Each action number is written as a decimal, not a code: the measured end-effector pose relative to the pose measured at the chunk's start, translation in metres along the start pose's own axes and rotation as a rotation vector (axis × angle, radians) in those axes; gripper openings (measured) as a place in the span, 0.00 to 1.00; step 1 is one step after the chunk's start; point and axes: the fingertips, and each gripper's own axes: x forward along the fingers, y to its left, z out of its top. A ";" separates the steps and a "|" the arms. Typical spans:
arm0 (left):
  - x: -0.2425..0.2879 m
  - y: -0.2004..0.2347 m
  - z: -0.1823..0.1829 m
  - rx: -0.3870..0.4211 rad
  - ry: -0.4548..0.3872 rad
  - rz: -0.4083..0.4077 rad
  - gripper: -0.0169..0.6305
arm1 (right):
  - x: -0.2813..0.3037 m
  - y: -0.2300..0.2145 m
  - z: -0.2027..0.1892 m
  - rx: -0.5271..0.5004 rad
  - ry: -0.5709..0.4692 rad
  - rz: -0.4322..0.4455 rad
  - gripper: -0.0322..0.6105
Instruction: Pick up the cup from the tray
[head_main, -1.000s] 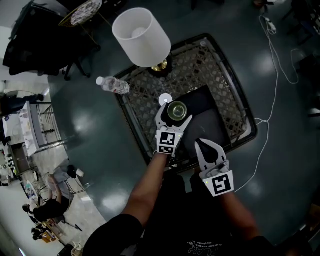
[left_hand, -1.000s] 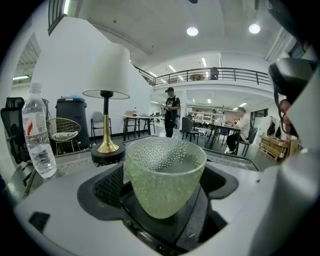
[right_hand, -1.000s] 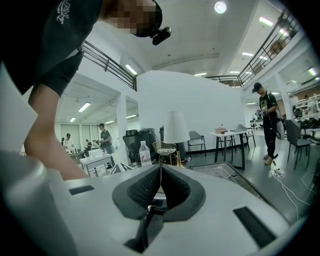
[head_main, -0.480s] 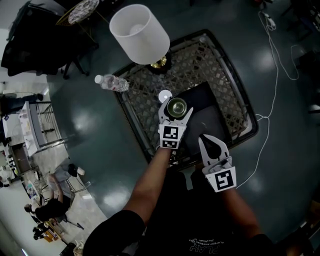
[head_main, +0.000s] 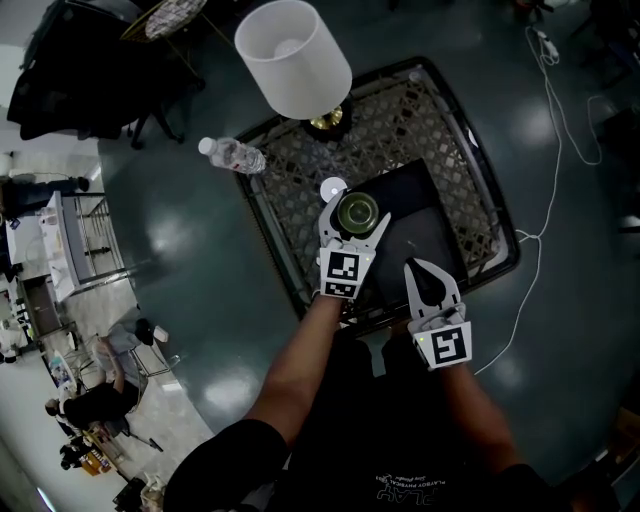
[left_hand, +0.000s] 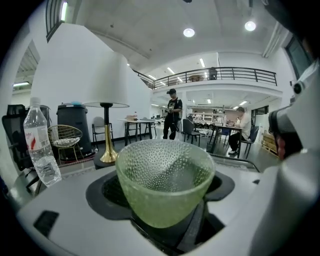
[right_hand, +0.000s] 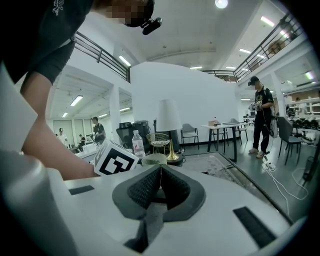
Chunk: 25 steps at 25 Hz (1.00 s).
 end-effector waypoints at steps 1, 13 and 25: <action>-0.004 0.001 0.004 -0.014 -0.005 0.001 0.64 | 0.000 0.001 0.000 -0.005 0.001 0.001 0.07; -0.082 -0.017 0.051 -0.038 -0.072 -0.017 0.64 | -0.003 0.008 0.032 -0.075 -0.083 -0.011 0.07; -0.180 -0.022 0.077 0.037 -0.101 -0.040 0.64 | 0.005 0.060 0.079 -0.137 -0.182 0.034 0.07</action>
